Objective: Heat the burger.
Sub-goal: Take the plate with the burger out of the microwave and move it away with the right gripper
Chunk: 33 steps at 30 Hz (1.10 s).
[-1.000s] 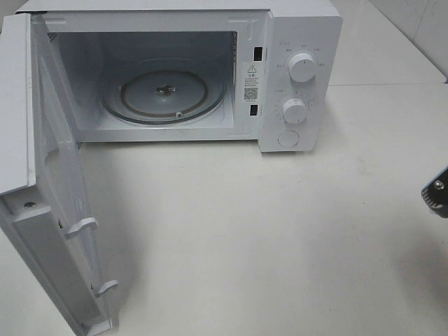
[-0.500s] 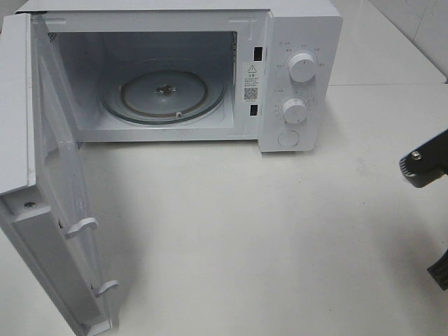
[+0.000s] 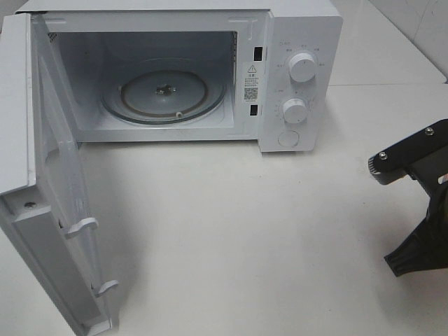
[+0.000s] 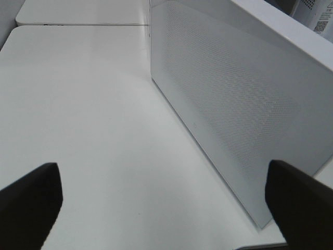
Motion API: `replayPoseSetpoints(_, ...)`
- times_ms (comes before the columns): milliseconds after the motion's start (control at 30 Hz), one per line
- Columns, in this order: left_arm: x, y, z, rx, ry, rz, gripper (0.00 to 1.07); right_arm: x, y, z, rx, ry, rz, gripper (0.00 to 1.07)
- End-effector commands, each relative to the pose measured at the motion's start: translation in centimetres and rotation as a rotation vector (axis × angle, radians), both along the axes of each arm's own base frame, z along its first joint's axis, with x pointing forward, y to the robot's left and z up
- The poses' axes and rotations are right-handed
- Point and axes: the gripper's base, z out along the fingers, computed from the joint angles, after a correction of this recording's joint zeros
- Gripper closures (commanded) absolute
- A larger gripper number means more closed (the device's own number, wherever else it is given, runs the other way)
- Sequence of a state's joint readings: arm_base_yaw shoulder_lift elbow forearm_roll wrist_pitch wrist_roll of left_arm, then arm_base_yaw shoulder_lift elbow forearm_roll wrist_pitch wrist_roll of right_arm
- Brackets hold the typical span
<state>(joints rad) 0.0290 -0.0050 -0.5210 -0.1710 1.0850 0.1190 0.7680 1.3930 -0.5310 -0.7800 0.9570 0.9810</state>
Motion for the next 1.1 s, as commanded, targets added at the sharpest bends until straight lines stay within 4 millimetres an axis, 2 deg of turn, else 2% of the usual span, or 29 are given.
replayPoseSetpoints(33,-0.2,0.0,0.0,-0.01,-0.027,0.001,0.09,1.3,-0.8,-0.4,-0.046,-0.019,-0.013,1.06)
replayPoseSetpoints(367,-0.2,0.0,0.0,-0.01,-0.027,0.001,0.09,2.7,-1.3,-2.4,-0.048,0.03,-0.009,1.05)
replayPoseSetpoints(633,-0.2,0.0,0.0,-0.01,-0.027,0.001,0.09,3.6,-1.5,-5.1,-0.07,0.11,0.013,1.04)
replayPoseSetpoints(800,-0.2,0.0,0.0,-0.01,-0.027,0.001,0.09,3.7,-1.9,-5.6,-0.077,0.127,-0.012,1.02)
replayPoseSetpoints(867,-0.2,0.0,0.0,-0.01,-0.027,0.001,0.09,3.8,-2.1,-6.4,-0.099,0.159,-0.018,0.99)
replayPoseSetpoints(1067,-0.2,0.0,0.0,-0.01,-0.027,0.001,0.09,3.8,-2.0,-6.5,-0.085,0.162,-0.019,0.92)
replayPoseSetpoints(1100,-0.2,0.0,0.0,-0.01,-0.027,0.001,0.09,3.7,-2.0,-6.6,-0.074,0.165,-0.03,0.86)
